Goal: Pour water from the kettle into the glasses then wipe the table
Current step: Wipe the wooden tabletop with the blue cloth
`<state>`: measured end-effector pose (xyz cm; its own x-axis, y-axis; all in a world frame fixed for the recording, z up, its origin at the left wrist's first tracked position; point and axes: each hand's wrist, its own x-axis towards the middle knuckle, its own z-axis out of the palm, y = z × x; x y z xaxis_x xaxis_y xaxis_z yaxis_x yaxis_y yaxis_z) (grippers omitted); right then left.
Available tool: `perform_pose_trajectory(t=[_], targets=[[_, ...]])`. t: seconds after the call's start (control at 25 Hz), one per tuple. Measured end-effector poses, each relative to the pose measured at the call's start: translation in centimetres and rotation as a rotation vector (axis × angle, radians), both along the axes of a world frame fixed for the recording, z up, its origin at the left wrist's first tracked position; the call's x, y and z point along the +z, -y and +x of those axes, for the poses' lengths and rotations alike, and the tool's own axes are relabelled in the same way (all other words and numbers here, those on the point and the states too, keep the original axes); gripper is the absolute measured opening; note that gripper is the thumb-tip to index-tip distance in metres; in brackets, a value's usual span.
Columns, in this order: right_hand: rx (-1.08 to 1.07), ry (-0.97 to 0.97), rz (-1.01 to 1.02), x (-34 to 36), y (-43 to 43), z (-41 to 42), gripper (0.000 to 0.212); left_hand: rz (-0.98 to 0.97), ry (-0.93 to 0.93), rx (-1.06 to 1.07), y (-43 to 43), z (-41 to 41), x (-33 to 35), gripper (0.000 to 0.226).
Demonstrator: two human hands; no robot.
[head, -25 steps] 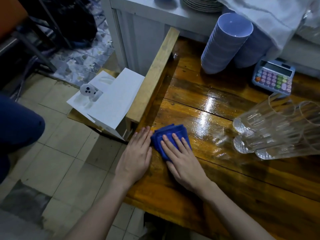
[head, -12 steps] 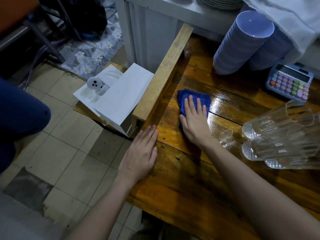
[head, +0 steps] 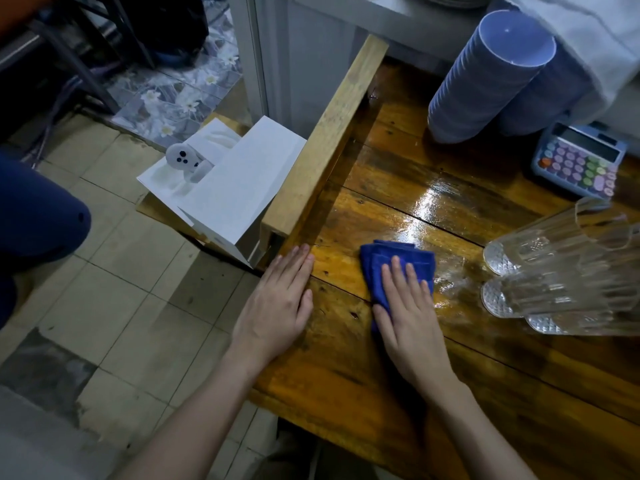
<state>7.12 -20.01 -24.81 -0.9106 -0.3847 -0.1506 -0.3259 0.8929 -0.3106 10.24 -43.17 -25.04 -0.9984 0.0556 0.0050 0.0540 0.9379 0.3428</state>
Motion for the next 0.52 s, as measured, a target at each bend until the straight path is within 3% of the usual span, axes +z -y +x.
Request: perform_pose_trajectory(t=[0.2, 0.36, 0.52], targets=[[-0.338, -0.019, 0.056, -0.7, -0.8, -9.1, 0.081, 0.006, -0.003, -0.003, 0.0, 0.0, -0.2, 0.055], [-0.146, 0.069, 0.061, -0.1, 2.2, -14.5, 0.080, 0.005, -0.009, -0.011, 0.0, 0.0, -0.3, 0.055], [0.098, 0.002, 0.044, -0.2, 7.2, -9.4, 0.066, -0.004, -0.008, -0.017, 0.1, 0.1, -0.3, 0.055]])
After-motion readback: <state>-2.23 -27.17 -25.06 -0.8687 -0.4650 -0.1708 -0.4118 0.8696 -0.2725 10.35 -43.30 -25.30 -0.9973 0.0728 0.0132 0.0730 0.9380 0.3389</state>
